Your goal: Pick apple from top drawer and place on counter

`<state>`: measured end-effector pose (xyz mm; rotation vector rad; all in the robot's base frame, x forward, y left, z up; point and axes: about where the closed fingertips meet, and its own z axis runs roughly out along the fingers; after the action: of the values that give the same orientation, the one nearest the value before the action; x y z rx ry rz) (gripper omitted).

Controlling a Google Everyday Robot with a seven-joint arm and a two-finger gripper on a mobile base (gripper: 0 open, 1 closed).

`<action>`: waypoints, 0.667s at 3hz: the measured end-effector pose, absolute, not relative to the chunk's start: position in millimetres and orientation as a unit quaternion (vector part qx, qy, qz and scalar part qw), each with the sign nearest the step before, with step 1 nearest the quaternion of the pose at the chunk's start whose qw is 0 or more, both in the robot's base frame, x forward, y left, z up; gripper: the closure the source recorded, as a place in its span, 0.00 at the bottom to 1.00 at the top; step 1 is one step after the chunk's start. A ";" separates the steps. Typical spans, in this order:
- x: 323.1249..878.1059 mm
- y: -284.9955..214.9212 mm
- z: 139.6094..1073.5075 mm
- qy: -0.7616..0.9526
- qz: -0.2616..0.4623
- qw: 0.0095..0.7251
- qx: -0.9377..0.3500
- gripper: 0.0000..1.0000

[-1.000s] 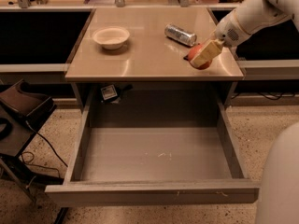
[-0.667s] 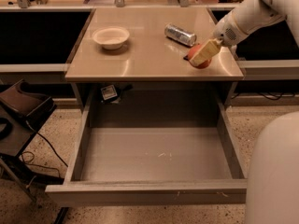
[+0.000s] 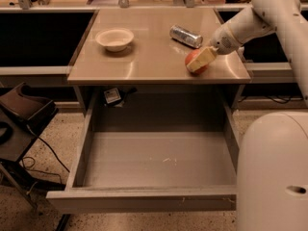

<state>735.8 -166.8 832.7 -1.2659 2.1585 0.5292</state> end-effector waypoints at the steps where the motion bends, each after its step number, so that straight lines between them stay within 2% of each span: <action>1: 740.4 -151.9 831.3 0.798 0.214 0.292 -0.482 1.00; 2: 742.2 -131.6 827.8 0.786 0.230 0.289 -0.495 1.00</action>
Offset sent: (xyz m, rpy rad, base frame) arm 0.0166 0.1566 -0.0363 0.1816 0.0088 0.3714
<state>742.2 -131.6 827.8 -1.3218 2.0993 0.6150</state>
